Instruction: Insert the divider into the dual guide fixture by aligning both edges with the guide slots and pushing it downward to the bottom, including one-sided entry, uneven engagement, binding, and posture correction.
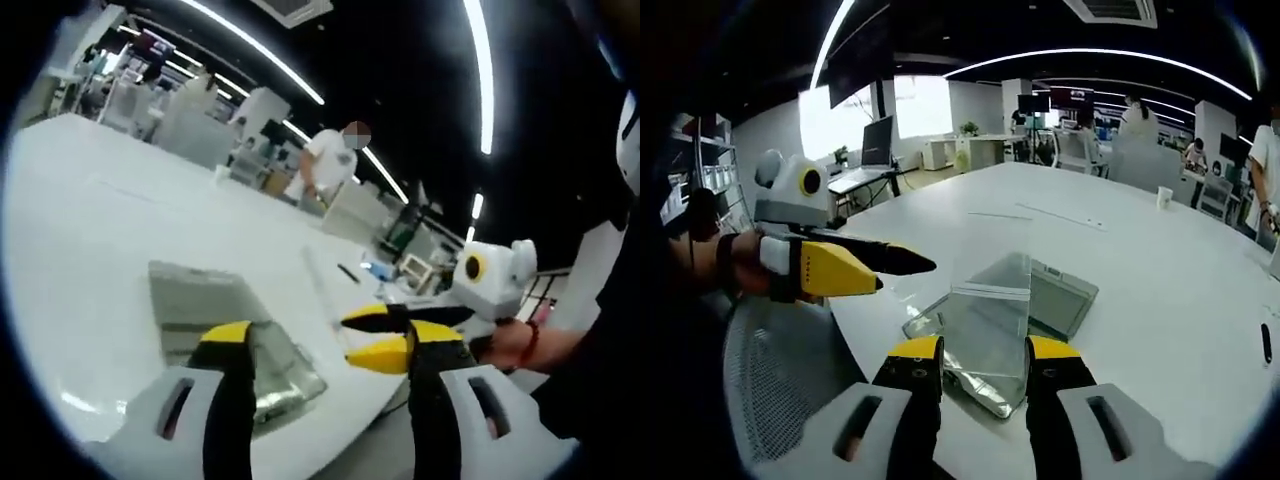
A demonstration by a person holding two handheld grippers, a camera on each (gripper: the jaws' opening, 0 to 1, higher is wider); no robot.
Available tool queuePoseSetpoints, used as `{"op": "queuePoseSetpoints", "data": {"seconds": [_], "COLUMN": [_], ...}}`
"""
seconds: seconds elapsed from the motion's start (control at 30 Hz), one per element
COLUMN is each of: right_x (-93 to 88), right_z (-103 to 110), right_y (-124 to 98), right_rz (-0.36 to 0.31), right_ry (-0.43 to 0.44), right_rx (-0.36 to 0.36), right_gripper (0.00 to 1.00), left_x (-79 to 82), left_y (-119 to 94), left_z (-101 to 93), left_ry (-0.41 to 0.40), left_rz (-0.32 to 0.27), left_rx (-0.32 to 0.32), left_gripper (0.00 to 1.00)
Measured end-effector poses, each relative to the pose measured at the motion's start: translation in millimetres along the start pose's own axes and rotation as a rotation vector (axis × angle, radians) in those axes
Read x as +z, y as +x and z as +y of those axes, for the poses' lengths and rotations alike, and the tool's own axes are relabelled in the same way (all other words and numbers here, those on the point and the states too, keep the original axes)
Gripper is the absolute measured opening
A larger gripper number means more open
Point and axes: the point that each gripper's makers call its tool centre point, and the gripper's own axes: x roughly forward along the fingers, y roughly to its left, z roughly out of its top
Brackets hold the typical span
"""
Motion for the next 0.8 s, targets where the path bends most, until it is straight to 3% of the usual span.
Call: {"op": "queuePoseSetpoints", "data": {"seconds": [0.17,0.27,0.6,0.7,0.8], "right_x": [0.3,3.5,2.1,1.7,3.5], "right_z": [5.7,8.1,17.2,19.3,20.9], "right_y": [2.3,2.8,4.3,3.0,1.5], "right_rz": [0.003,-0.004,0.009,0.011,0.001], "right_ry": [-0.019,-0.010,-0.041,-0.046,-0.052], "right_rx": [0.017,0.022,0.053,0.056,0.052], "right_gripper": [0.28,0.28,0.28,0.28,0.28], "left_x": [-0.5,1.1,11.5,9.6,10.0], "left_y": [-0.3,0.5,4.1,2.8,2.5], "left_z": [3.5,3.4,3.9,14.2,14.3], "left_ry": [-0.040,-0.043,-0.097,-0.097,-0.122], "left_rz": [-0.006,-0.009,-0.044,-0.035,-0.043], "left_rx": [0.018,0.019,0.011,0.063,0.058], "left_gripper": [0.51,0.42,0.33,0.29,0.25]}}
